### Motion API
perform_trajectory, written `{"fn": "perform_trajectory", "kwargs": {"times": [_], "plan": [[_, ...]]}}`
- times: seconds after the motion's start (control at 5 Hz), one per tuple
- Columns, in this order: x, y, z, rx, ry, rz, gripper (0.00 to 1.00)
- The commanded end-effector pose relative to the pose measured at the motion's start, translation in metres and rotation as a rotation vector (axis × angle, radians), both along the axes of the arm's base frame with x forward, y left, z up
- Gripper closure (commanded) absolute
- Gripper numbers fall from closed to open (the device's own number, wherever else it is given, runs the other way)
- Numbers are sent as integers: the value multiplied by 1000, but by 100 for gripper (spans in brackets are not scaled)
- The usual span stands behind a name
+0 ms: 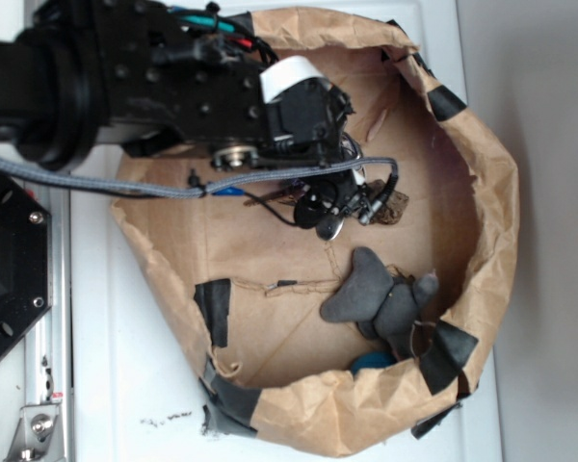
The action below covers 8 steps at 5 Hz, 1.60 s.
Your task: Grab the silver keys.
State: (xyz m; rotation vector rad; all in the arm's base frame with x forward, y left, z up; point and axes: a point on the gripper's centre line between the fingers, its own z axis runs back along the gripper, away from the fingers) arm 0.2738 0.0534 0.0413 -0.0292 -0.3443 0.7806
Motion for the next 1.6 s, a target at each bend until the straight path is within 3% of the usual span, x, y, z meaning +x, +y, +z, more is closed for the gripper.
{"fn": "perform_trajectory", "kwargs": {"times": [0.0, 0.2, 0.4, 0.8, 1.0, 1.2, 1.4], "plan": [[11, -2, 8, 17, -13, 0, 0], [10, -4, 4, 71, -28, -17, 0], [10, -6, 1, 55, -3, -10, 0], [6, -5, 4, 37, -5, -43, 0], [2, -7, 3, 43, 1, -74, 82], [0, -6, 4, 35, -5, -83, 100], [-2, -6, 6, 27, -16, -86, 100]]}}
